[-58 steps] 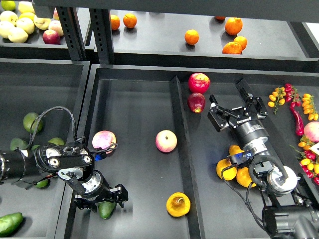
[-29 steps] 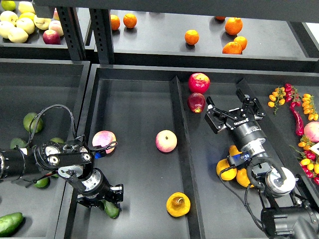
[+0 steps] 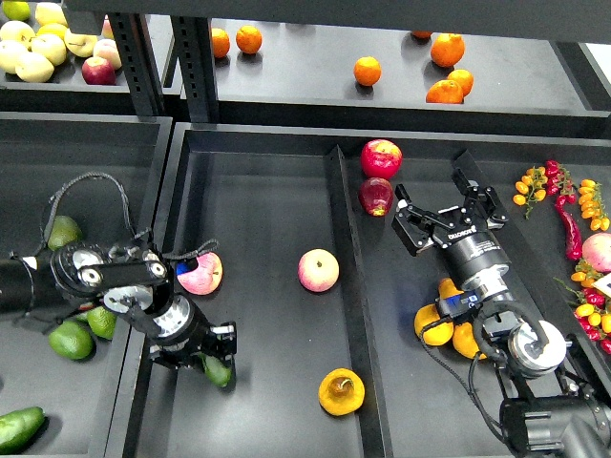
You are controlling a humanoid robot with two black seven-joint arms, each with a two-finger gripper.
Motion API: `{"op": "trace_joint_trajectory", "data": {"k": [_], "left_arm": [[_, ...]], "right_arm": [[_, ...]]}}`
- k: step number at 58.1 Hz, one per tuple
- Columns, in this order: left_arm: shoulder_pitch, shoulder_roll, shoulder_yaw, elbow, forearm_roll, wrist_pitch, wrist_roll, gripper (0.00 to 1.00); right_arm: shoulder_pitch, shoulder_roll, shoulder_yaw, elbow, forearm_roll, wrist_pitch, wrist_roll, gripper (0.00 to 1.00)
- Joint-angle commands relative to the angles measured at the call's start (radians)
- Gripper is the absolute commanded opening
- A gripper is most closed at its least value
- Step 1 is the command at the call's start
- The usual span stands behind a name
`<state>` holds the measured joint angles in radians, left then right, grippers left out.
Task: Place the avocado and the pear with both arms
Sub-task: 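Carry the avocado with the left gripper to the green avocado bin, then open the left gripper to drop the avocado among the avocados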
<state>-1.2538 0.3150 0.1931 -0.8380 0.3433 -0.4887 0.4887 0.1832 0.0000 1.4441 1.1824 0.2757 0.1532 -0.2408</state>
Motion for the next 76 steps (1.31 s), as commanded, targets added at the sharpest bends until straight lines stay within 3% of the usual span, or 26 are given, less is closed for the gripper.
{"op": "trace_joint_trajectory", "data": {"k": [1,12,27,43,56,76], "left_arm": [[-0.027,0.093,-0.026,0.01,-0.029,0.0,0.0,0.1],[-0.044,0.271,-0.05,0.025,-0.033,0.0,0.0,0.12],[0.011,0.41,-0.099,0.077,-0.035,0.0,0.0,0.13],[0.148,0.388,-0.181,0.111,-0.023,0.0,0.0,0.14],[0.192,0.303,-0.195,0.198,-0.024,0.0,0.0,0.15],[0.244,0.188,-0.207,0.304,-0.024,0.0,0.0,0.25]], "right_arm": [[0.016,0.0,0.015,0.013,-0.001,-0.007,0.0,0.99],[0.061,0.0,0.05,0.014,0.0,-0.015,-0.002,0.99],[0.108,0.0,0.082,0.013,0.0,-0.018,0.0,0.99],[0.11,0.0,0.081,0.013,-0.001,-0.018,0.0,0.99],[0.105,0.0,0.079,0.013,-0.001,-0.018,0.0,0.99],[0.102,0.0,0.081,0.013,-0.001,-0.015,-0.002,0.99]]}}
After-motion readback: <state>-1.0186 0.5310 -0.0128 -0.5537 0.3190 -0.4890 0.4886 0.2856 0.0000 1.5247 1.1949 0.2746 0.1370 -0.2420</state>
